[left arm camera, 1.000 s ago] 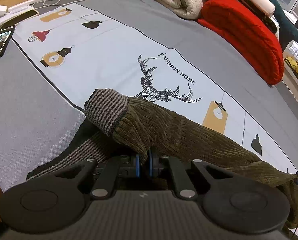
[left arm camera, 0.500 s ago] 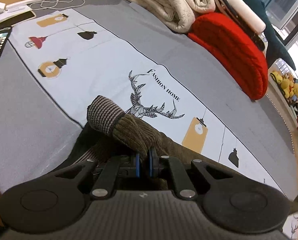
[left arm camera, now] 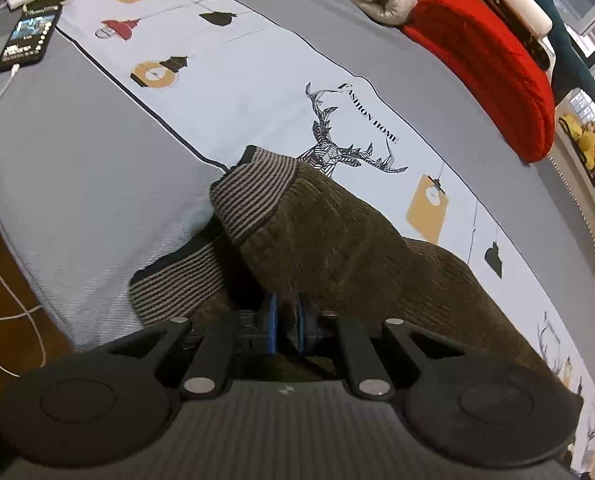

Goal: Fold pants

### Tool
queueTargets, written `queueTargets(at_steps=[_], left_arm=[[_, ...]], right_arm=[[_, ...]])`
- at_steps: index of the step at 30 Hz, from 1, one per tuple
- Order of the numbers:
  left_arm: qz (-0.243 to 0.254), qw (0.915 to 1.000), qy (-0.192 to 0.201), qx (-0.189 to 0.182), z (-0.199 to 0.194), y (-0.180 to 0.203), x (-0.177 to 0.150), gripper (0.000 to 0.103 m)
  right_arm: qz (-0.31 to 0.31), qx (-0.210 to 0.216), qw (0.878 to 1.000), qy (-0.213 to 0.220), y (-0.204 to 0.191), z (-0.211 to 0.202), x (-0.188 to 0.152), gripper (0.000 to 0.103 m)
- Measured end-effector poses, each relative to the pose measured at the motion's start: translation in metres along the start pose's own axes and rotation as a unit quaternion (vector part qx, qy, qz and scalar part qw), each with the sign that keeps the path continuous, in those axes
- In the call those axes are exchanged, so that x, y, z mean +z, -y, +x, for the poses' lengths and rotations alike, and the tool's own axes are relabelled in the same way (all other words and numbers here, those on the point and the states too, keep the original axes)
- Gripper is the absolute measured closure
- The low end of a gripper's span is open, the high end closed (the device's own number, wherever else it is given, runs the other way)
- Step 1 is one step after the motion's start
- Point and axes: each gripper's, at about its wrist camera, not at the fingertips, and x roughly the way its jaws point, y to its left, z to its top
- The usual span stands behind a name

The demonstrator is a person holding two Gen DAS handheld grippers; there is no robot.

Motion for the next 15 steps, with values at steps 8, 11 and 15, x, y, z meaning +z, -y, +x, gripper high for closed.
queueTargets(at_steps=[8, 11, 15], left_arm=[[-0.023, 0.9997, -0.013, -0.001, 0.018, -0.001, 0.003, 0.061], [-0.021, 0.9997, -0.012, 0.007, 0.023, 0.005, 0.005, 0.057], [-0.014, 0.9996, -0.013, 0.02, 0.03, 0.011, 0.008, 0.055]], right_arm=[[0.081, 0.005, 0.996, -0.02, 0.033, 0.067, 0.036, 0.061], [0.116, -0.011, 0.992, -0.04, 0.039, 0.1, 0.039, 0.061], [0.133, -0.032, 0.989, -0.047, 0.04, 0.13, 0.043, 0.061]])
